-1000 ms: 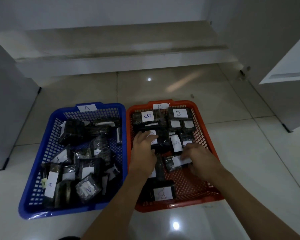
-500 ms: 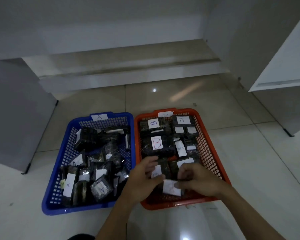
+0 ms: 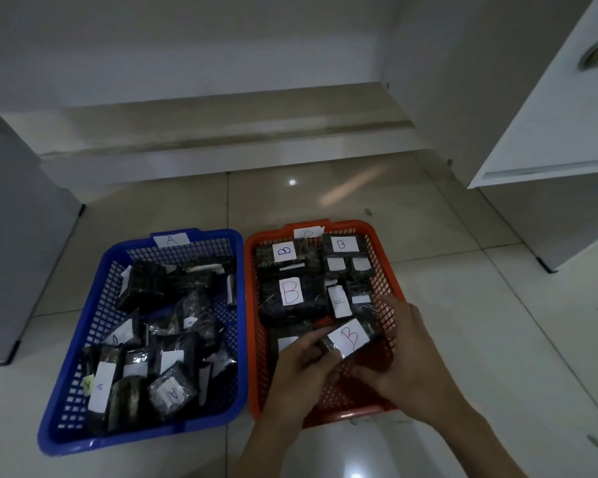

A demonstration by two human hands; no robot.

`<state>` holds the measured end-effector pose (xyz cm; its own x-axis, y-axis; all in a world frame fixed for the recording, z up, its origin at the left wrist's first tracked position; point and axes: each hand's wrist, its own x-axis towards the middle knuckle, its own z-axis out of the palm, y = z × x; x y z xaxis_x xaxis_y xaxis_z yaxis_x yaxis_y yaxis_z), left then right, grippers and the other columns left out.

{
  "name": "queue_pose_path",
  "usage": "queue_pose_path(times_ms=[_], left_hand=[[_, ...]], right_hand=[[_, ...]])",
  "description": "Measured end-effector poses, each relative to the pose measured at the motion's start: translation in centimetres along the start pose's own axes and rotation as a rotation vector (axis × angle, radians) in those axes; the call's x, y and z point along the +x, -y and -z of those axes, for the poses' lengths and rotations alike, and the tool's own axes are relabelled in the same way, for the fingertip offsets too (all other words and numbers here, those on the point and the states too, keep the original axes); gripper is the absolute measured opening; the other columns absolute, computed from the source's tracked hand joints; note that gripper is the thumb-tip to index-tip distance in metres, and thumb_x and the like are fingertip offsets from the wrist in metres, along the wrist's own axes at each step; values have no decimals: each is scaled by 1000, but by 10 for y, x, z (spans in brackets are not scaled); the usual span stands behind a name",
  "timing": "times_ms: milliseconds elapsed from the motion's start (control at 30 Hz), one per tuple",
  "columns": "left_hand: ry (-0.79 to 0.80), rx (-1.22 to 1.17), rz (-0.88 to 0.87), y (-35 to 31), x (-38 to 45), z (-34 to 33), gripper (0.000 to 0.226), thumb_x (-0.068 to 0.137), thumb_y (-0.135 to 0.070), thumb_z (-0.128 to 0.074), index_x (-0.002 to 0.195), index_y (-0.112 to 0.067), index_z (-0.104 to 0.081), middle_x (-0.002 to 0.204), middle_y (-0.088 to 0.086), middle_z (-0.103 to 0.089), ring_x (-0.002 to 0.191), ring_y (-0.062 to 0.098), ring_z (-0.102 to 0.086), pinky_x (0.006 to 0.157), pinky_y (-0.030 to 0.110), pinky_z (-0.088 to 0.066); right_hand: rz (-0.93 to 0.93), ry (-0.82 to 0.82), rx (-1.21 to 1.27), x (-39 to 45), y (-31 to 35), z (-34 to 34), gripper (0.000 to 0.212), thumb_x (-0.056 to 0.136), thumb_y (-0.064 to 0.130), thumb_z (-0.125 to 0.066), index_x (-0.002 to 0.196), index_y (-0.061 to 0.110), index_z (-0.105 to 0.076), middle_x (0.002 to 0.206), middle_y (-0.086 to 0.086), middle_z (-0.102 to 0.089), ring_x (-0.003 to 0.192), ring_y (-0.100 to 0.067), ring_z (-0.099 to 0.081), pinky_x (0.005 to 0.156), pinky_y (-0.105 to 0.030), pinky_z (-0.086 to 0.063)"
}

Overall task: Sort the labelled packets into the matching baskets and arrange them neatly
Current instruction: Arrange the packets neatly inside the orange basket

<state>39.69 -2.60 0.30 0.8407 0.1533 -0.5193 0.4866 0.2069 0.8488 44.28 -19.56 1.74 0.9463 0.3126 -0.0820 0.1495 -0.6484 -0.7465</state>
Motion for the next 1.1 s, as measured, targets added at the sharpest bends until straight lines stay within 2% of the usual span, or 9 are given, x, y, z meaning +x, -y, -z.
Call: queue_pose_path(times_ms=[100, 200, 267, 333, 467, 733, 933, 1033, 1100], left_hand=[[56, 113, 0, -7, 18, 4, 28, 89, -21, -68, 115, -33, -70, 106, -3, -75, 101, 13, -70, 95, 36, -55], [-16, 71, -9, -20, 35, 1, 31, 89, -22, -71, 118, -25, -65, 98, -3, -76, 91, 7, -71, 88, 25, -55], [-115, 30, -28, -26, 45, -2, 33, 90, -25, -69, 122, -21, -61, 95, -5, -75, 90, 8, -71, 85, 23, -55], [-198, -20, -45, -29, 51, -4, 32, 92, -28, -67, 122, -24, -59, 94, -6, -75, 89, 8, -72, 82, 23, -54], [-282, -45, -115, -21, 43, 8, 22, 92, -18, -67, 113, -20, -64, 92, 1, -75, 79, 9, -72, 74, 23, -54], [-333, -137, -141, -13, 7, 50, 21, 94, -5, -60, 110, -16, -66, 94, 0, -76, 82, 18, -74, 74, 25, -57], [-335, -231, -111, -13, 1, 67, 19, 93, -3, -61, 109, -10, -69, 97, 8, -76, 83, 22, -74, 74, 26, -57], [-344, -259, -103, -12, 2, 69, 15, 95, -6, -59, 105, -7, -69, 97, 11, -75, 84, 27, -74, 76, 31, -55], [-353, -248, -116, -10, 3, 70, 15, 96, -9, -57, 102, -2, -69, 97, 15, -74, 84, 28, -73, 75, 31, -56]], right_hand=[[241, 105, -329, 14, -10, 4, 90, 70, 23, -86, 149, 33, -42, 147, 15, -43, 130, -7, -40, 111, -30, -41], [337, 46, -424, 44, -19, 12, 64, 74, 20, -85, 133, 27, -62, 128, 9, -64, 112, -14, -53, 94, -38, -51], [359, -9, -500, 70, -22, 18, 56, 72, 24, -87, 125, 26, -67, 118, 8, -69, 101, -12, -53, 81, -34, -47], [362, -53, -570, 97, -26, 21, 53, 73, 32, -86, 123, 26, -68, 116, 7, -69, 99, -10, -48, 80, -31, -39], [364, 16, -691, 129, -32, 12, 52, 72, 40, -85, 120, 29, -70, 118, 7, -67, 112, -18, -52, 87, -37, -39], [328, -59, -690, 131, -42, 1, 45, 64, 26, -87, 105, 21, -70, 107, 1, -71, 104, -25, -58, 82, -40, -44], [248, -160, -571, 102, -18, -9, 48, 62, 17, -88, 105, 17, -67, 108, -5, -60, 103, -26, -54, 84, -40, -47], [103, 49, -415, 57, 21, -37, 31, 76, 42, -82, 97, 28, -65, 94, 9, -63, 90, -11, -62, 76, -24, -52], [-111, 261, -364, 40, 36, -68, 46, 77, 62, -73, 105, 28, -62, 95, 9, -66, 88, -11, -66, 76, -26, -56]])
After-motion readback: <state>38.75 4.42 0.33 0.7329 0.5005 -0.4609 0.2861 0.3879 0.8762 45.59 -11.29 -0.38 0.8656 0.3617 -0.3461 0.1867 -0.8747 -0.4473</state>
